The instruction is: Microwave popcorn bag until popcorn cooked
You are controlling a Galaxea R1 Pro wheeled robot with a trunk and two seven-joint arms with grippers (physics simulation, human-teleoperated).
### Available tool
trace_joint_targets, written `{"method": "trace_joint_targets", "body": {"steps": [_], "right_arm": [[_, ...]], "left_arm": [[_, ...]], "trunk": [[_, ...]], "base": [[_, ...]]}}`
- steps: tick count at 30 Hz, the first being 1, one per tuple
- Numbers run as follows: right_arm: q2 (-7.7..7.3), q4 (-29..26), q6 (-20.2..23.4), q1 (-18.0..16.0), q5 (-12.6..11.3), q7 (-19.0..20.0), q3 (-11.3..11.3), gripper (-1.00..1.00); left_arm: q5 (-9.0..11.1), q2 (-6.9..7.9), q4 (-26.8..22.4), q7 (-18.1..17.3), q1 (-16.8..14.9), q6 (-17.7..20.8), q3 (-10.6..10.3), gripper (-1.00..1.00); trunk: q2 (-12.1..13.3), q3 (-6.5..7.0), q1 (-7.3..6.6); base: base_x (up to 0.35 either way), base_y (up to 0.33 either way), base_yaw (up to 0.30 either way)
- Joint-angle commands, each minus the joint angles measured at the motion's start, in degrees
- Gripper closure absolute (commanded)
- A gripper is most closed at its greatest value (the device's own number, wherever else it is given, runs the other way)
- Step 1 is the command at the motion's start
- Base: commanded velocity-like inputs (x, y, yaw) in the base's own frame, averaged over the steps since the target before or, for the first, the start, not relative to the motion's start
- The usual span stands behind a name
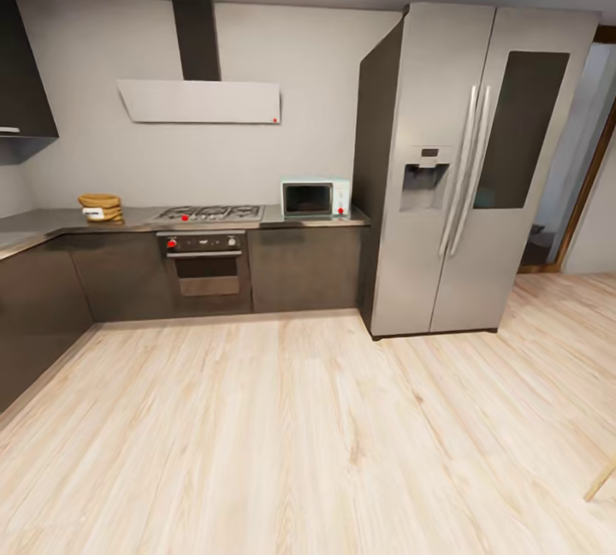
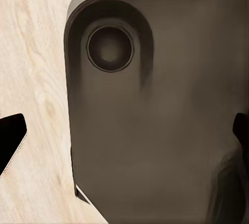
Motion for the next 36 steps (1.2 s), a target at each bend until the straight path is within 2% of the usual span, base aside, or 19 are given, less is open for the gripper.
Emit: {"method": "trace_joint_targets", "body": {"steps": [1,36], "right_arm": [[0.0,0.1,-0.2,-0.1,0.0,0.0,0.0,-1.0],[0.01,0.1,-0.2,0.0,-0.1,0.1,0.0,-1.0]], "left_arm": [[0.0,-0.01,-0.1,0.0,0.0,0.1,0.0,-1.0],[0.0,-0.01,-0.1,0.0,0.0,0.2,0.0,-1.0]], "trunk": [[0.0,-0.06,0.03],[0.0,-0.06,0.03]], "base": [[0.342,0.0,0.0],[0.342,0.0,0.0]]}}
